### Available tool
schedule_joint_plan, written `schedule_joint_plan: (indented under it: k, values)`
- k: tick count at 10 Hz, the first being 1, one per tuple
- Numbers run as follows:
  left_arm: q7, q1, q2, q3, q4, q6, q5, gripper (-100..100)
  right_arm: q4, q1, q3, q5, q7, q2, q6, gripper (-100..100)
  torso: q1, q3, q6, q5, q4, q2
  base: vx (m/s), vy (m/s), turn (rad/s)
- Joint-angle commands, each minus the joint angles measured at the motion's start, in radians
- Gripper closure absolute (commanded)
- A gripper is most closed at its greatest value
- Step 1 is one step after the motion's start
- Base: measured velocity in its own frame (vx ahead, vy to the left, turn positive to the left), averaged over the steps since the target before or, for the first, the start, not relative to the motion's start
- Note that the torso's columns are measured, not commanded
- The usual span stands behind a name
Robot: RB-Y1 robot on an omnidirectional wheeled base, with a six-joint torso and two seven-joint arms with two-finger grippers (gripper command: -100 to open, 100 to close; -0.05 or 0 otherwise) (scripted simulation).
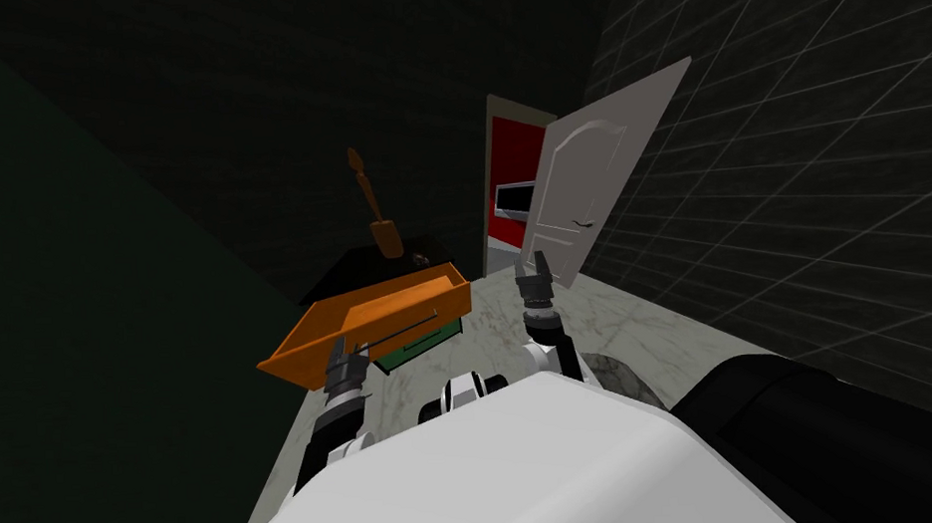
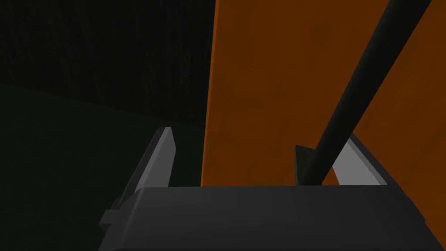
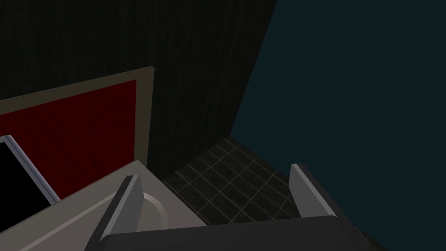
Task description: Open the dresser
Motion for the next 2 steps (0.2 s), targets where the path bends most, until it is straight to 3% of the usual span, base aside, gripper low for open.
schedule_joint_plan:
  k: [1, 2]
  values:
    - [0.000, 0.000, 0.000, 0.000, 0.000, 0.000, 0.000, 0, 0.000, 0.000, 0.000, 0.000, 0.000, 0.000, 0.000, 0, 0.000, 0.000, 0.000, 0.000, 0.000, 0.000, 0.000, 0.000, 0.000]
    - [0.000, 0.000, 0.000, 0.000, 0.001, 0.000, 0.000, 0, 0.000, 0.000, 0.000, 0.000, 0.000, 0.000, 0.000, 0, 0.000, 0.000, 0.000, 0.000, 0.000, 0.000, 0.000, 0.000, 0.000]
